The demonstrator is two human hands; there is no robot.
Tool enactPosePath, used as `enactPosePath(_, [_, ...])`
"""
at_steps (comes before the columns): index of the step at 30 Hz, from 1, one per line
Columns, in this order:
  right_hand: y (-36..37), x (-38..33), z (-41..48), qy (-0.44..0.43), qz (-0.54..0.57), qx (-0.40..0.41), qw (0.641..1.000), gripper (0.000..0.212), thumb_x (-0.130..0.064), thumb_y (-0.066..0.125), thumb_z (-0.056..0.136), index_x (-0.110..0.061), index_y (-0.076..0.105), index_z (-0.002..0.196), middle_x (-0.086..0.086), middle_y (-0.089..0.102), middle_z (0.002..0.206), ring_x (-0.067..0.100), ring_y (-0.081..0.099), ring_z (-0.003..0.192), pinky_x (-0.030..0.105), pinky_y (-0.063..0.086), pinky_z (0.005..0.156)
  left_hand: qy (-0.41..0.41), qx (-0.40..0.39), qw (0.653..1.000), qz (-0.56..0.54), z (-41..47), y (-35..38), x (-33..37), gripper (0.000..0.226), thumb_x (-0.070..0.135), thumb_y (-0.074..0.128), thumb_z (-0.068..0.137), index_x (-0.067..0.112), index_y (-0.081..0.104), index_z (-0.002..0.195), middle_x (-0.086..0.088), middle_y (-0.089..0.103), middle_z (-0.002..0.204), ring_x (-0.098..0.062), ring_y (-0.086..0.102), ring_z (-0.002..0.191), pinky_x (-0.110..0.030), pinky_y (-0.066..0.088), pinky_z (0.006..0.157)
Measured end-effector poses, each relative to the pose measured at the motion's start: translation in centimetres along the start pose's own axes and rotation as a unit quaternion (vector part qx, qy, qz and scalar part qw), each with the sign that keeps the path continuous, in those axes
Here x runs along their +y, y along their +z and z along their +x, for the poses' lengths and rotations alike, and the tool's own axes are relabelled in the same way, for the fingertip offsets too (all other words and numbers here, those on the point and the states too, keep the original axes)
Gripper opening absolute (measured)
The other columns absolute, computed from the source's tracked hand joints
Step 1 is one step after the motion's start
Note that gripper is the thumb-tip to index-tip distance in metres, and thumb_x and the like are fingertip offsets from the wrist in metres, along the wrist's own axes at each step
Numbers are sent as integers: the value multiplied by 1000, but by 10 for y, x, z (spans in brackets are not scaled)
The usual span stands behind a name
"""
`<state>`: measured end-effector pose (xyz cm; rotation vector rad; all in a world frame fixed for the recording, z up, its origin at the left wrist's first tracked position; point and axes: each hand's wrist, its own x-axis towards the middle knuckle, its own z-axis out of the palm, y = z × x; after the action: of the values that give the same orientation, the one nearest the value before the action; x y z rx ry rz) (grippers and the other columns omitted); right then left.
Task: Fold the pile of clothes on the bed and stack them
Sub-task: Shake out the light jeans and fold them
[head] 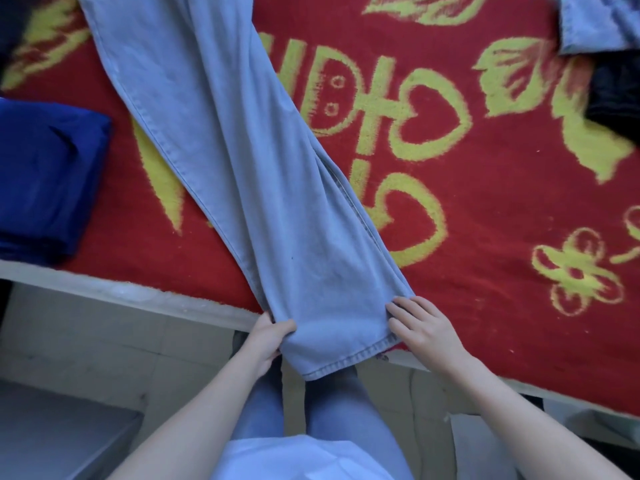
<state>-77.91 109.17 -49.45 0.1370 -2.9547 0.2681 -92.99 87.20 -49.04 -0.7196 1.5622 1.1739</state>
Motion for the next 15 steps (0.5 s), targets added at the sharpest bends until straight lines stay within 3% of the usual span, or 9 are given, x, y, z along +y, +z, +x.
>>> enactPosePath(3, [27,0,-9,26,-37,-105,993,18,-5,41,71,-11,54,62,8,65,86,25,66,85,39,35,86,-8,79,995,65,18,9,-13,41,-5,51,80,9,48,119,-11,62,109,-26,60,92,-34,52,77])
enactPosePath(5, [35,-7,-2,69,-69,-168,981,5,-7,55,65,-11,55,61,8,61,80,29,60,85,45,36,87,-7,106,989,107,28,11,-17,41,-3,53,79,6,46,118,-15,60,113,-30,59,99,-39,51,84])
enactPosePath(8, [37,-26,7,140,-86,-263,951,29,-4,77,34,-8,58,56,13,57,75,31,47,85,51,47,78,1,118,976,182,33,10,-14,32,-2,56,78,6,45,107,-15,58,110,-31,56,100,-40,50,87])
enactPosePath(10, [35,-36,17,179,-74,-278,941,28,0,72,27,-7,55,49,13,54,66,32,50,77,50,42,77,6,114,970,215,32,7,-8,31,1,61,77,7,45,103,-11,56,105,-29,55,98,-39,50,87])
enactPosePath(12, [37,-41,34,201,-49,-250,946,20,4,60,33,-9,50,46,10,48,56,29,53,60,46,46,69,17,114,967,229,30,1,3,33,9,67,72,7,46,98,-9,57,98,-28,57,93,-38,51,84])
enactPosePath(15, [43,-44,68,217,-7,-187,958,10,0,43,52,-9,47,50,9,46,55,27,50,52,35,46,52,46,124,964,230,29,-12,27,24,23,64,66,12,43,69,-8,52,73,-24,55,69,-41,55,70])
